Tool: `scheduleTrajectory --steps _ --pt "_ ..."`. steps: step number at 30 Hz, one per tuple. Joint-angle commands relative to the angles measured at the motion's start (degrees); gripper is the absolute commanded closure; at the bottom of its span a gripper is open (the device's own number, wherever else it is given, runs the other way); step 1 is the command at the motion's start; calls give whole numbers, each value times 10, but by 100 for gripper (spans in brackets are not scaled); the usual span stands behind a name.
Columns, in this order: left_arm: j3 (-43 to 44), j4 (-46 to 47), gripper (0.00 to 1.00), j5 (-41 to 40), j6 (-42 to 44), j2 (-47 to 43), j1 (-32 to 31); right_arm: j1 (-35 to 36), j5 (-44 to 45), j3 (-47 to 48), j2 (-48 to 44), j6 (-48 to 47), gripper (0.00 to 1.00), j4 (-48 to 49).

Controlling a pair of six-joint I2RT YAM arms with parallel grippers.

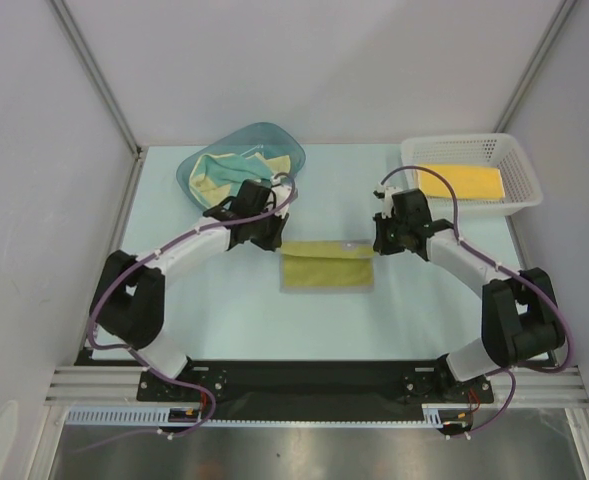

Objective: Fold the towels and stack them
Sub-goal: Fold the towel

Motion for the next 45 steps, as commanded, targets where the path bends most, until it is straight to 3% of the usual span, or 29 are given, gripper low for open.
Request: scheduleTrajectory --steps 1,19,30,32,33,35,38,41,45 --pt "-19 -28 100 -27 -5 -27 -5 10 59 -9 -34 26 100 -35" --pt "-94 -47 100 -55 -62 -97 -48 24 35 -94 -115 131 100 -59" --pt "-116 -57 99 -34 -80 -68 -76 27 38 -122 -95 136 94 -49" --pt "-119 -64 94 -34 -84 -67 -80 27 50 -122 -96 143 89 -58" --pt "-118 -71 90 -28 -85 -64 -81 27 55 -117 -97 146 81 -64" --pt "-113 -90 75 -34 -90 -64 -82 27 57 -108 -102 153 73 -85" --pt "-99 -111 71 -43 -92 -78 -82 27 55 -72 -116 165 66 -129" --pt "-69 -115 62 -54 -109 -93 -82 30 35 -47 -128 189 68 -145" --pt "-72 -49 62 7 -171 -108 -85 32 -42 -82 -132 228 76 -60"
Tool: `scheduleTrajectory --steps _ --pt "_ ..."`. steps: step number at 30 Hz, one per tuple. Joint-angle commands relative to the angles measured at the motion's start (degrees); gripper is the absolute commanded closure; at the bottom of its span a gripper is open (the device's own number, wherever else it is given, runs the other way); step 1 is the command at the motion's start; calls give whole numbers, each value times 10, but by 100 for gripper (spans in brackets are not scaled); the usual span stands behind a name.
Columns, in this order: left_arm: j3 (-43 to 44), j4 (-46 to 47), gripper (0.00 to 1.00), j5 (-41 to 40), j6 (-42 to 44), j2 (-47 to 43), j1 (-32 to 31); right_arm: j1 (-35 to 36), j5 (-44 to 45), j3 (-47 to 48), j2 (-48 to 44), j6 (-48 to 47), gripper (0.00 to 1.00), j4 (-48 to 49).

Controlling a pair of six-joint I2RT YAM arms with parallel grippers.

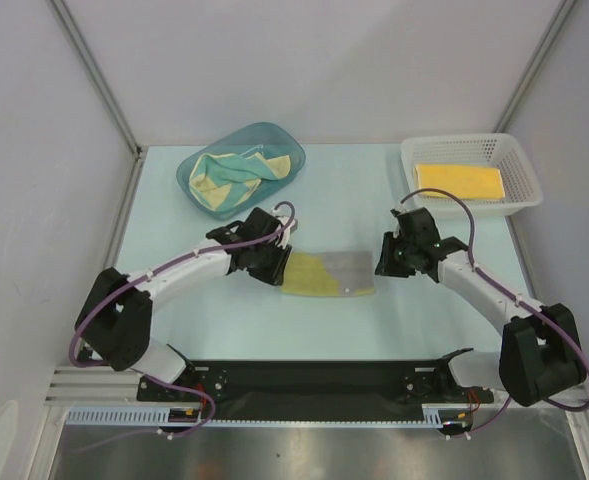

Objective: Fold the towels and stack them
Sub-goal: Fold the towel

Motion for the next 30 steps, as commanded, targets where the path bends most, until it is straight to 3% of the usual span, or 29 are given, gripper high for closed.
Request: scheduleTrajectory --steps 1,8,15,19,22,26,30 --pt "6 70 62 43 -71 -36 -5 4 -64 -6 -9 43 76 63" --pt "-87 164 64 28 -139 -7 -5 4 -50 -57 39 35 77 118" --pt "-111 168 67 19 -169 29 -4 3 -9 -56 56 26 77 106" --pt "-98 131 59 19 -181 -13 -4 2 3 -28 34 21 76 68" --pt "-64 83 56 -11 -178 -33 -3 2 -16 -10 26 12 68 57" --pt "-24 87 54 -20 -175 -29 9 0 -30 4 54 -1 47 71" --pt "-9 108 55 -15 -175 8 26 -15 -60 21 106 -23 40 91"
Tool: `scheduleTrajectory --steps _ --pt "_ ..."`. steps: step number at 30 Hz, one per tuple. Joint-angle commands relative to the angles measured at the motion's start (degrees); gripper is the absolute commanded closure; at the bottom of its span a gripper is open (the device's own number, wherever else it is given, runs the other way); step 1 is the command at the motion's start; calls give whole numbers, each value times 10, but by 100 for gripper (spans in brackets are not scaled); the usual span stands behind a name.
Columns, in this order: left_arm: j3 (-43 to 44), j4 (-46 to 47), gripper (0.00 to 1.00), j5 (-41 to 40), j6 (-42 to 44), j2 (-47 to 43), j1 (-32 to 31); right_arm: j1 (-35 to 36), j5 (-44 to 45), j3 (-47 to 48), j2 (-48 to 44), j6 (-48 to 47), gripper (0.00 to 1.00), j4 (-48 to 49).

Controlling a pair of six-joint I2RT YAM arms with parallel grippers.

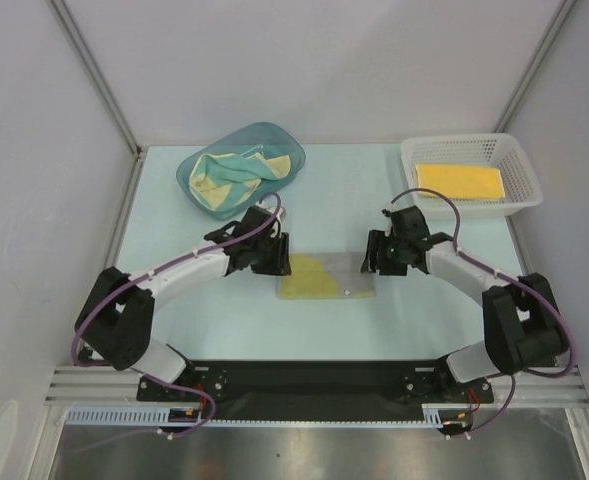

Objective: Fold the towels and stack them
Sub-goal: Fold the towel, then neatly place the folded towel into the bin

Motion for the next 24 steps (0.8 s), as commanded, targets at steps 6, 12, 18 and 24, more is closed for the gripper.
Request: scheduleTrajectory --steps 6,12,18,24 --pt "7 49 52 15 -4 60 57 -15 -49 26 98 -50 38 59" --pt "-30 135 49 89 1 73 70 -3 -44 6 114 -55 39 80" --pt "-26 99 51 40 3 102 70 5 -33 -12 96 -49 46 80" --pt "-36 91 65 25 -16 104 69 19 -14 -18 82 -27 57 63"
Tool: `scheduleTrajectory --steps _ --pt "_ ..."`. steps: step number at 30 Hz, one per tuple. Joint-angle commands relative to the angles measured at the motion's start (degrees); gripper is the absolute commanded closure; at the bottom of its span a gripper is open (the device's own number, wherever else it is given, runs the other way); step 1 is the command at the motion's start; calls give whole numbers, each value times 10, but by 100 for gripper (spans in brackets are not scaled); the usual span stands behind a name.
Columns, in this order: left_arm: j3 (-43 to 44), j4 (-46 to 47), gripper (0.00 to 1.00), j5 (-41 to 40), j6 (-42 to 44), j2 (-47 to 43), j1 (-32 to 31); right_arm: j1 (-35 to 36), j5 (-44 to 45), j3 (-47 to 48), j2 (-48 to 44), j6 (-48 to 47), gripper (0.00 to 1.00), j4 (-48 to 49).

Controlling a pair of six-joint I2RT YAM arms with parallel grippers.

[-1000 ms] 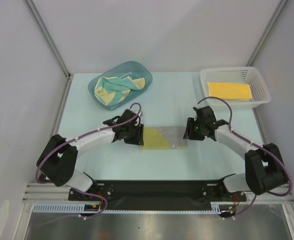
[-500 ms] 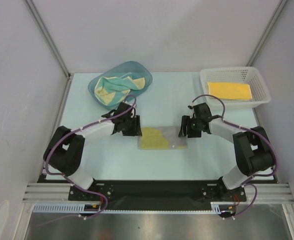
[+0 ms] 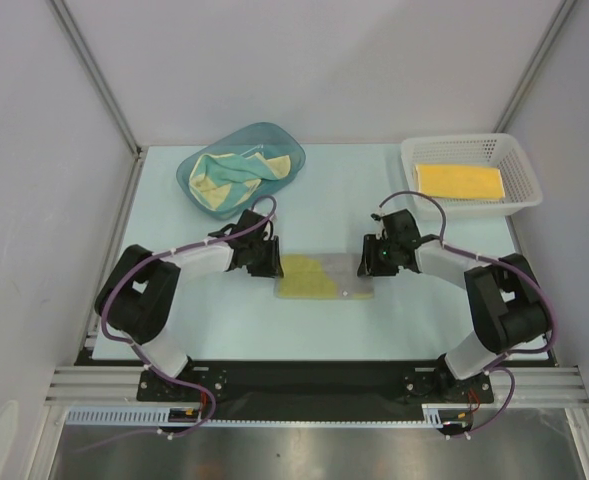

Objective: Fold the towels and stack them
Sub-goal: Neatly place the folded towel into the bin

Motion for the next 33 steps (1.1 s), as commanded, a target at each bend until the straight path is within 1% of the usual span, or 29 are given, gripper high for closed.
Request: scheduleTrajectory --steps 1,3,4,6,8,9,14,16,17,18,20,21,22,24,25,28,30,32,33 --pt "-10 -5 66 -20 -15 2 -1 20 19 -20 -16 16 57 -22" --pt "-12 -6 67 -19 -21 1 0 33 37 -29 -25 24 61 -16" --pt "-15 -8 68 -18 -24 1 0 33 40 -34 -28 26 70 -14" --pt "-18 -9 69 -18 -31 -4 -1 33 51 -32 -40 29 79 -14" --pt "-22 -10 71 -17 -37 -6 -1 33 68 -22 -49 30 95 -31" --pt "-23 -8 71 -18 -42 -7 -1 34 72 0 -54 30 100 -40" --pt "-27 9 72 3 -66 -16 -1 51 89 63 -57 21 100 -109" --pt "-8 -18 63 -18 -63 -26 -1 51 102 92 -45 16 100 -140" --pt "3 -33 60 -37 -59 -31 -1 51 105 102 -40 12 100 -149" --pt "17 -71 59 -86 -56 -36 -1 51 111 115 -33 3 100 -160" --pt "60 -108 55 -136 -43 -53 -1 50 131 149 -10 -8 100 -186" --pt "75 -142 53 -157 -41 -60 -1 50 136 161 0 -13 100 -194" --pt "100 -156 53 -190 -33 -73 -1 50 136 186 14 -25 100 -209" --pt "128 -186 52 -208 -23 -86 -1 43 136 213 31 -37 100 -223" --pt "136 -201 51 -218 -14 -96 -1 34 136 244 48 -47 100 -238" --pt "155 -215 50 -212 8 -111 -1 17 136 295 73 -68 100 -273" --pt "156 -221 49 -202 18 -122 1 -6 136 354 103 -91 100 -296" --pt "154 -228 48 -199 30 -128 1 -22 135 399 125 -118 100 -344" --pt "151 -229 48 -199 33 -133 1 -29 136 439 148 -129 100 -361"
